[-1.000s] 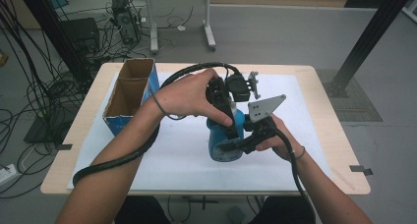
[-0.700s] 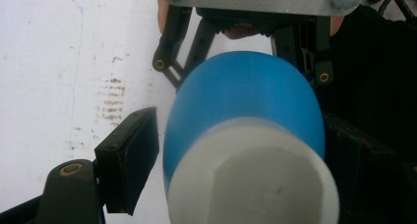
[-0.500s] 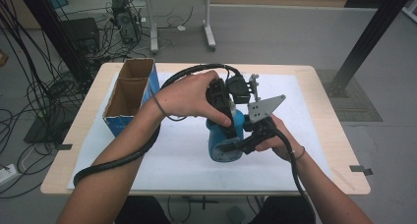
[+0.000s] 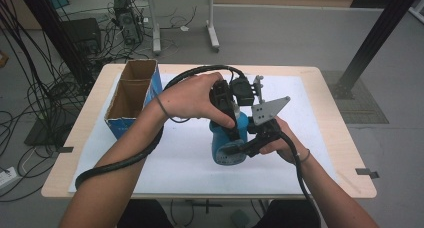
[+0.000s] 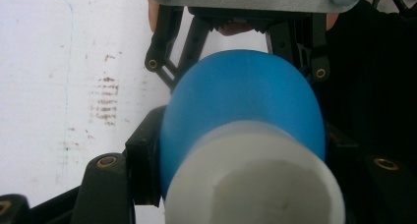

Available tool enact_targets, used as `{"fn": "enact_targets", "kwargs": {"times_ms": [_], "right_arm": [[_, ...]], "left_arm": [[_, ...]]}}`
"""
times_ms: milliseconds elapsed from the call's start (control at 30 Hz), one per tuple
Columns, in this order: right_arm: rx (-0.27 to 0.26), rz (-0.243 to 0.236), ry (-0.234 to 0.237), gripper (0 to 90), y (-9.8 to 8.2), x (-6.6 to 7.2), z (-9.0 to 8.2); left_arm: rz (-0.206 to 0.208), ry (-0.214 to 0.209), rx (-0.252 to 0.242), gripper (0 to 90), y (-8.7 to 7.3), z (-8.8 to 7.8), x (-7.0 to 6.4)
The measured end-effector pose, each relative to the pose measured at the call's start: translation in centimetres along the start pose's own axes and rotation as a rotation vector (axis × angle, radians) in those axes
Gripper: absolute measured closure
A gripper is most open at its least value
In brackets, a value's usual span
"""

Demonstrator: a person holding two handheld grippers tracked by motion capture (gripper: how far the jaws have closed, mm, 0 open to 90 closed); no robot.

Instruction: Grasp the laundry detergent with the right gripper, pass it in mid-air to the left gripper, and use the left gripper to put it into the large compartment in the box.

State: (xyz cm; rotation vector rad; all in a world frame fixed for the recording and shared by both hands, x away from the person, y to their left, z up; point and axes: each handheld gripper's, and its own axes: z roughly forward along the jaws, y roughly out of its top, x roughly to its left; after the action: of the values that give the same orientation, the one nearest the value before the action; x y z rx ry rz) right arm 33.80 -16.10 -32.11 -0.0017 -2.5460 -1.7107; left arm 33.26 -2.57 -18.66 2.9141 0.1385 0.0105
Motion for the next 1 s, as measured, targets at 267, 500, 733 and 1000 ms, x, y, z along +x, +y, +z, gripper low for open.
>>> {"fn": "enact_targets", "kwargs": {"times_ms": [267,500,733,1000], "right_arm": [[0.001,-0.003,0.001,44.7,-0.01,-0.02,-0.01],[-0.001,-0.003,0.002,44.7,-0.04,0.0,-0.05],[-0.001,-0.003,0.002,44.7,-0.08,0.04,-0.03],[0.001,-0.002,0.001,44.7,-0.05,0.14,0.06]], "left_arm": [[-0.009,-0.002,0.001,37.4,0.02,0.01,0.0],[-0.013,-0.005,0.0,37.4,0.04,0.04,0.04],[-0.016,-0.004,-0.003,37.4,-0.02,0.08,-0.03],[-0.01,-0.003,-0.001,37.4,-0.13,0.08,-0.12]]}}
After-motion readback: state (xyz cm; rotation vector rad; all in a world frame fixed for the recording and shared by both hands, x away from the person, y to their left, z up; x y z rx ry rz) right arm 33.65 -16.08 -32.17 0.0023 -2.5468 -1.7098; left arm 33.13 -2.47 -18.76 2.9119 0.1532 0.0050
